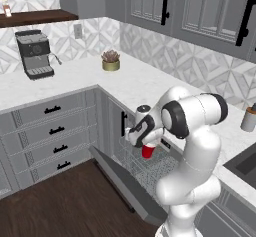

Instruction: Pick up the cup and bowl from the counter, place them in the dishwasher, and close the dishwasher door.

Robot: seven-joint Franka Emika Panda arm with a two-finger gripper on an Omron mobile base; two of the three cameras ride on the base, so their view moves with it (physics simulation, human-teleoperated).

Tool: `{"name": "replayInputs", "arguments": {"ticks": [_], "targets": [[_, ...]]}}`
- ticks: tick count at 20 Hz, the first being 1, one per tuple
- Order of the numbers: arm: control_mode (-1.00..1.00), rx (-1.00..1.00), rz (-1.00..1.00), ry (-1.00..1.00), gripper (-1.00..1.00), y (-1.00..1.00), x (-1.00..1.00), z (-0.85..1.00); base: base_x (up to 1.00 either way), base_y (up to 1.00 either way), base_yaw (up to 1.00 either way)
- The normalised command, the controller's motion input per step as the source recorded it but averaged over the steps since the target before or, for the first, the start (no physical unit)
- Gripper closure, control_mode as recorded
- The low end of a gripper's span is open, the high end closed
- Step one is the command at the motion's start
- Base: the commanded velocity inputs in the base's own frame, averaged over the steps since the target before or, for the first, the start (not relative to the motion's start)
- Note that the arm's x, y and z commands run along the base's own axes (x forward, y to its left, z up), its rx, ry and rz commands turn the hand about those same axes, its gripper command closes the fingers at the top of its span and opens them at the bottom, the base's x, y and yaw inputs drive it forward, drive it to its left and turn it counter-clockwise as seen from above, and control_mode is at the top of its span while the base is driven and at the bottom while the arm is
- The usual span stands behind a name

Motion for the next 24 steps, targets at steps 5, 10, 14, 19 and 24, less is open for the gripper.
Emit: {"name": "replayInputs", "arguments": {"ticks": [5,10,14,19,24], "targets": [[-1.00,-0.01,-0.08,0.00,1.00,-0.02,0.59,-0.39,0.00,0.00,0.00],[-1.00,-0.04,-0.18,-0.07,1.00,0.00,0.32,-0.51,0.00,0.00,0.00],[-1.00,-0.03,-0.22,-0.02,1.00,0.00,0.38,-0.46,0.00,0.00,0.00],[-1.00,-0.03,-0.08,0.00,1.00,0.04,0.39,-0.54,0.00,0.00,0.00],[-1.00,0.00,0.00,0.00,1.00,-0.22,0.30,-0.28,0.00,0.00,0.00]]}}
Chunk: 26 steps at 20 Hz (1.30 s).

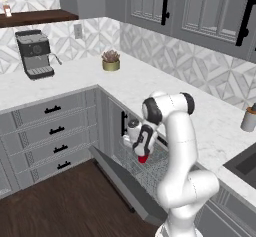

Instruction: Pick up the cup and bowl from the counter, place them in the dishwasher, and close the dishwasher door.

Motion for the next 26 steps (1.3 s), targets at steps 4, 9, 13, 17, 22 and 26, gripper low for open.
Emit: {"name": "replayInputs", "arguments": {"ticks": [4,9,13,17,22,26], "targets": [[-1.00,0.00,0.00,0.00,1.00,-0.05,0.38,-0.37,0.00,0.00,0.00],[-1.00,0.00,0.00,0.00,1.00,0.01,0.19,-0.49,0.00,0.00,0.00],[-1.00,0.03,0.00,0.03,1.00,0.23,0.00,-0.66,0.00,0.00,0.00],[-1.00,0.02,0.00,0.07,1.00,0.25,-0.02,-0.53,0.00,0.00,0.00],[-1.00,0.02,0.00,0.07,-1.00,0.78,-0.38,-0.16,0.00,0.00,0.00],[-1.00,-0.04,0.00,0.00,-1.00,0.50,-0.29,0.09,0.00,0.00,0.00]]}}
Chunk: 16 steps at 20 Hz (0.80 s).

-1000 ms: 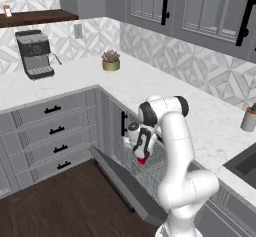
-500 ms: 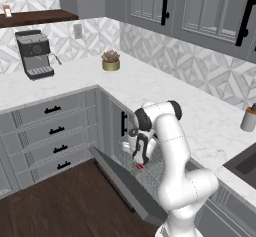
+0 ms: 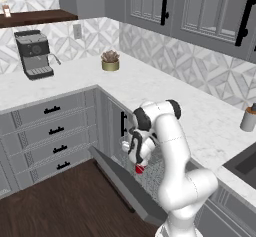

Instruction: Pick up the cup and bowl from the counter, place them in the dishwasher, and close the dishwasher door.

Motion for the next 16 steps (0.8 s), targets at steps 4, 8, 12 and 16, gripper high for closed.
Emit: {"name": "replayInputs", "arguments": {"ticks": [4,8,12,16], "targets": [[-1.00,-0.06,0.00,0.00,-1.00,0.20,-0.35,0.68,0.00,0.00,0.00],[-1.00,-0.06,0.00,-0.01,-1.00,0.15,-0.46,1.00,0.00,0.00,0.00],[-1.00,0.00,0.04,-0.01,-1.00,0.16,-0.59,1.00,0.00,0.00,0.00],[-1.00,-0.02,0.07,-0.05,-1.00,0.04,-0.30,1.00,0.00,0.00,0.00]]}}
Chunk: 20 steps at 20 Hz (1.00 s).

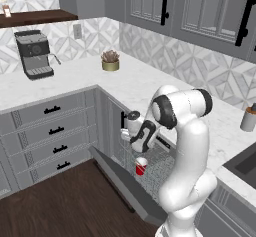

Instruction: Pick up the cup and bowl from the counter, place them in the dishwasher, and close the dishwasher door.

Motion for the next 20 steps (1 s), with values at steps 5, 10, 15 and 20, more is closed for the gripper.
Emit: {"name": "replayInputs", "arguments": {"ticks": [5,10,15,20], "targets": [[-1.00,-0.03,0.13,-0.06,-1.00,-0.01,-0.11,1.00,0.00,0.00,0.00],[-1.00,0.00,0.15,-0.05,-1.00,0.00,-0.05,1.00,0.00,0.00,0.00],[-1.00,-0.01,0.17,0.00,-1.00,-0.05,0.00,1.00,0.00,0.00,0.00],[-1.00,-0.10,0.25,0.06,-1.00,-0.11,-0.13,1.00,0.00,0.00,0.00]]}}
